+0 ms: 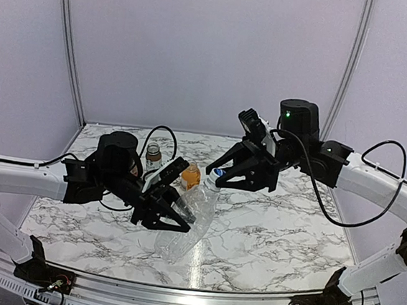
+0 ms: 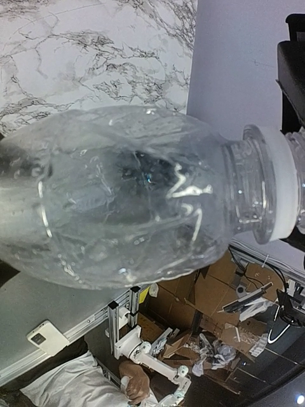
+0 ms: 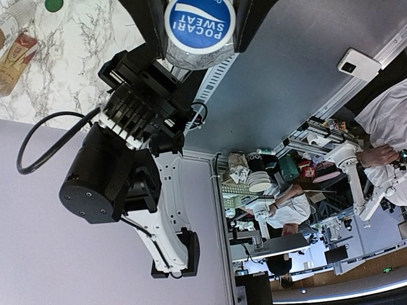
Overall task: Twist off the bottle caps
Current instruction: Unscrew the bottle cap from the plastic bottle.
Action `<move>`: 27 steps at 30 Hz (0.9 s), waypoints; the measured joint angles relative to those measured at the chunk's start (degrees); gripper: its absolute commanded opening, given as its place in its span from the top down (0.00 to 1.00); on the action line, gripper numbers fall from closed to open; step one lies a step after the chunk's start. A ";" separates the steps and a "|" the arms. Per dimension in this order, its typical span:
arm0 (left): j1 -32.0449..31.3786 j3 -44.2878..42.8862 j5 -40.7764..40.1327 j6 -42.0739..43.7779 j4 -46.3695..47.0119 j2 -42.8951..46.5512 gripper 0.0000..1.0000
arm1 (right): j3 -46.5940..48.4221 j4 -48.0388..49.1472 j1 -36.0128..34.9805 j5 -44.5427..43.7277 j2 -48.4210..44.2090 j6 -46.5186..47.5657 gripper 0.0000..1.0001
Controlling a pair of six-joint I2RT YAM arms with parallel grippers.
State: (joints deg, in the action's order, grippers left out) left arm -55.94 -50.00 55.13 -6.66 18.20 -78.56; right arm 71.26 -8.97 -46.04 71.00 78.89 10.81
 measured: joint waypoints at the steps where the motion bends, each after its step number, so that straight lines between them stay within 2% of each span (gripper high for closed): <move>1: -0.07 0.00 -0.11 0.00 -0.02 0.00 0.67 | -0.09 0.13 0.00 0.00 0.00 -0.07 0.72; 6: -0.07 0.00 -1.79 0.04 0.09 0.00 0.67 | -1.18 1.14 0.00 -1.03 -0.04 -0.90 0.64; 13: -0.07 -0.09 -4.17 0.04 0.44 0.02 0.68 | -2.47 1.81 0.00 -3.43 -0.17 -3.10 0.60; 14: -0.04 -0.09 -4.31 0.04 0.46 0.00 0.68 | -2.49 1.92 0.00 -3.65 -0.26 -3.32 0.57; 15: -0.04 -0.09 -5.01 0.04 0.48 0.00 0.68 | -2.54 2.21 0.00 -4.31 -0.57 -3.74 0.47; 20: -0.04 -0.09 -6.95 0.09 0.50 0.00 0.67 | -2.56 2.58 0.00 -6.86 -1.31 -5.33 0.29; 23: -0.04 -0.09 -9.57 0.22 0.55 0.02 0.67 | -2.54 2.67 0.00 -11.02 -2.01 -8.33 0.23; 27: -0.04 -0.09 -14.56 0.46 0.59 0.02 0.67 | -2.27 2.91 0.00 -19.10 -2.64 -14.51 0.22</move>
State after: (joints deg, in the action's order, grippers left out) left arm -55.99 -50.09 40.58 -6.20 18.79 -78.54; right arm 68.99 -6.07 -46.04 51.90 76.25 -3.70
